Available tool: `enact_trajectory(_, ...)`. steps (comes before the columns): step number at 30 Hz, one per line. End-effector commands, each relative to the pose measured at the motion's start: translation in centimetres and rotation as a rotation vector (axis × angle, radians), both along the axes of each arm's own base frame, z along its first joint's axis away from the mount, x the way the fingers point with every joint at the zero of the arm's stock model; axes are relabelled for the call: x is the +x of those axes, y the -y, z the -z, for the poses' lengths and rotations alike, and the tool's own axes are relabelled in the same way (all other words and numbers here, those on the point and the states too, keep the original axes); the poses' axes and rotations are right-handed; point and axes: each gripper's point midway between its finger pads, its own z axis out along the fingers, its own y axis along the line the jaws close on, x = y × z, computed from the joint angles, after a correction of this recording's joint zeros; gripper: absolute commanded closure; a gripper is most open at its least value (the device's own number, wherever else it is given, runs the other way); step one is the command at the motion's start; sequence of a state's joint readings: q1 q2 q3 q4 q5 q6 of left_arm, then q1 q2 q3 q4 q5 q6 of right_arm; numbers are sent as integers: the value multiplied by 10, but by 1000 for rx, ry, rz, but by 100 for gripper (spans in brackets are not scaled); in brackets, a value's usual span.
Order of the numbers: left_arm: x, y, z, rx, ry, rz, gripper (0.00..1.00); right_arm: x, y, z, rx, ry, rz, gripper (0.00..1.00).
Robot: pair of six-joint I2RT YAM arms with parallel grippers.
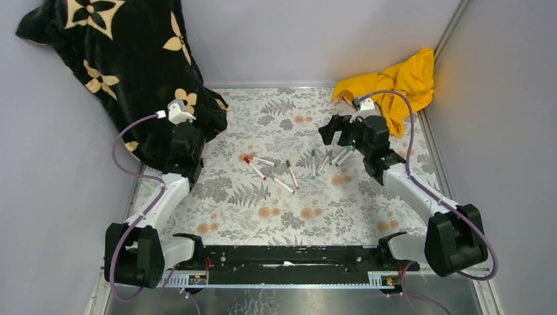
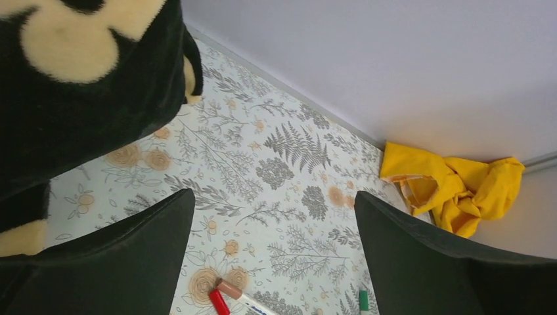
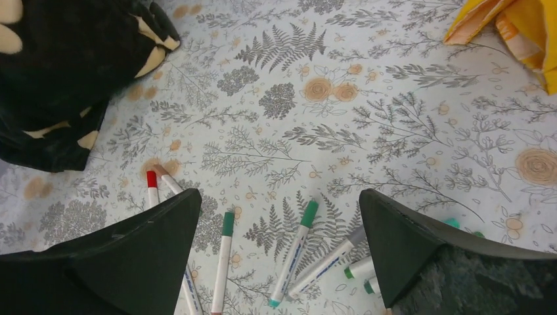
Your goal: Open the pen caps
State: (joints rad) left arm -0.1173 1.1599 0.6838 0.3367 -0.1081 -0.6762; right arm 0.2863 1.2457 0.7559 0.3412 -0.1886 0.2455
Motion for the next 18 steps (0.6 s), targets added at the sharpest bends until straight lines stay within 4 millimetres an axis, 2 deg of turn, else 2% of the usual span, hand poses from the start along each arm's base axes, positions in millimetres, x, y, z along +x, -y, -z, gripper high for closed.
enact_trajectory(1, 1, 12, -19, -27, 24, 60, 2, 20, -1, -34, -33, 63, 70, 0)
enact_trajectory(4, 1, 8, -15, -67, -5, 24, 1, 31, -3, -50, 6, 73, 95, 0)
enact_trajectory(5, 0, 9, -14, -80, -1, 31, 2, 40, 12, -52, 40, 53, 218, 0)
enact_trajectory(7, -1, 13, -14, -114, 11, 49, 2, 48, 15, -56, 39, 18, 247, 2)
enact_trajectory(8, 0, 15, -13, -131, 6, 55, 2, 52, 15, -58, 16, -3, 248, 13)
enact_trajectory(9, 1, 17, -11, -142, -5, 61, 2, 55, 17, -59, -10, -23, 261, 36)
enact_trajectory(10, 2, 19, -8, -150, -22, 68, 1, 59, 22, -66, -22, -36, 295, 46)
enact_trajectory(11, 3, 20, -6, -154, -37, 72, 1, 59, 27, -64, -31, -64, 334, 45)
enact_trajectory(13, 6, 23, 1, -151, -75, 77, 1, 56, 43, -51, -56, -149, 431, 34)
enact_trajectory(14, 8, 25, 6, -145, -103, 77, 1, 53, 49, -41, -71, -199, 474, 33)
enact_trajectory(18, 12, 33, 19, -122, -188, 89, 1, 29, 63, 15, -133, -396, 561, 40)
